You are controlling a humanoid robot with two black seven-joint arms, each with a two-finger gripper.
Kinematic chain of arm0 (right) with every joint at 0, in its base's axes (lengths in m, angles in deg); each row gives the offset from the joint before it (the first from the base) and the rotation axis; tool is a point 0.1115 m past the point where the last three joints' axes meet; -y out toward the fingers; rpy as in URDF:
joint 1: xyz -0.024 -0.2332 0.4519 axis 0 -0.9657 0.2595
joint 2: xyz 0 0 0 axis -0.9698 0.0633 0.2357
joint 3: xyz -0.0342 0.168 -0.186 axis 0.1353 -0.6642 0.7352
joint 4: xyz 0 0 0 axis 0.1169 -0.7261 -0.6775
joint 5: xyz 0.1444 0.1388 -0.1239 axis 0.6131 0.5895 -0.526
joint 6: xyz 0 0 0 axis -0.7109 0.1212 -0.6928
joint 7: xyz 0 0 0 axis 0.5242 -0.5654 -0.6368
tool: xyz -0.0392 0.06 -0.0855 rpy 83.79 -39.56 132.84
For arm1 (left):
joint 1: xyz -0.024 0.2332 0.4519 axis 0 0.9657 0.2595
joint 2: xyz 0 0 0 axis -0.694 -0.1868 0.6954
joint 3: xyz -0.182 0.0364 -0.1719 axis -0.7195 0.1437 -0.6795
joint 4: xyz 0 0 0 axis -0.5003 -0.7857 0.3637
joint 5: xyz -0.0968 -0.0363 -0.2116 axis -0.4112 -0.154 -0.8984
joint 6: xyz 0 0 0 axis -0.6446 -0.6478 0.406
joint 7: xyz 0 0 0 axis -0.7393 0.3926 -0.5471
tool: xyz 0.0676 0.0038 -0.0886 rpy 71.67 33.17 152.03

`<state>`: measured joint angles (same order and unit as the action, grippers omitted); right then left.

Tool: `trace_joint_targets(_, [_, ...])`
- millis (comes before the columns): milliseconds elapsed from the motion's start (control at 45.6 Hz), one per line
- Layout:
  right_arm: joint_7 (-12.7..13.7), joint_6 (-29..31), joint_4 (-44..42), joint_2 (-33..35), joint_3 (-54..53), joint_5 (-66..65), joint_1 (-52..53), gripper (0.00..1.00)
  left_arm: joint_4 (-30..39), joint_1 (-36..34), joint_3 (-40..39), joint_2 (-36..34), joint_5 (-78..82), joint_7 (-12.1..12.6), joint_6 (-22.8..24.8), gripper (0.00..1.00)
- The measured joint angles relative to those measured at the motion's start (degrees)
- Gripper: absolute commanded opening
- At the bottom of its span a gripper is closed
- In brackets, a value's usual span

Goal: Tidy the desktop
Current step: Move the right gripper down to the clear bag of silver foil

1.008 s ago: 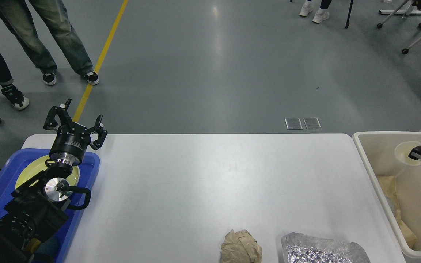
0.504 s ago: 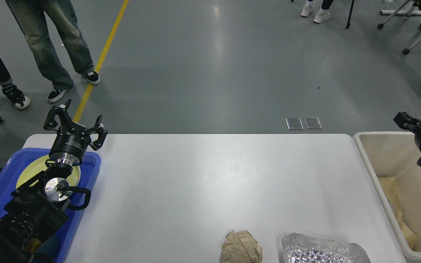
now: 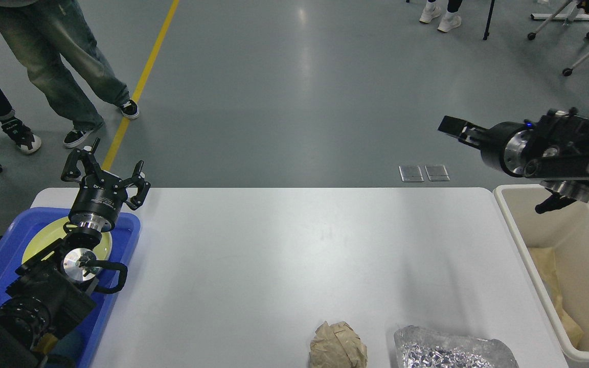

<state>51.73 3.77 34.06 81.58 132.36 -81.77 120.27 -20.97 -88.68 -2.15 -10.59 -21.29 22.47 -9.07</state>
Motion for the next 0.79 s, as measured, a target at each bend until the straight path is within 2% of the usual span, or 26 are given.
trace_joint_targets(110, [-0.03, 2.63, 2.3, -4.04, 1.57, -5.65, 2.62, 1.0, 0.0, 0.0, 0.0, -0.01, 0.0, 0.0, 0.0, 0.96])
trace_joint_targets(219, [-0.03, 5.76, 6.2, -5.16, 1.97, -7.87, 5.03, 1.0, 0.0, 0.0, 0.02, -0.01, 0.0, 0.0, 0.0, 0.96])
trace_joint_targets(285, [-0.07, 10.14, 10.59, -5.03, 2.2, -8.42, 6.9, 1.0, -0.01, 0.0, 0.01, -0.01, 0.0, 0.0, 0.0, 0.96])
trace_joint_targets(395, [-0.18, 20.69, 17.22, -4.41, 3.37, -11.09, 9.01, 1.0, -0.02, 0.01, 0.0, -0.01, 0.0, 0.0, 0.0, 0.96])
trace_joint_targets(460, [-0.19, 24.11, 18.41, -4.17, 4.16, -12.38, 9.26, 1.0, -0.02, 0.02, -0.01, -0.01, 0.0, 0.0, 0.0, 0.96])
trace_joint_targets(789, [-0.03, 25.11, 17.4, -0.17, 7.01, -13.45, 3.76, 1.0, -0.03, 0.05, -0.03, -0.01, 0.0, 0.0, 0.0, 0.96])
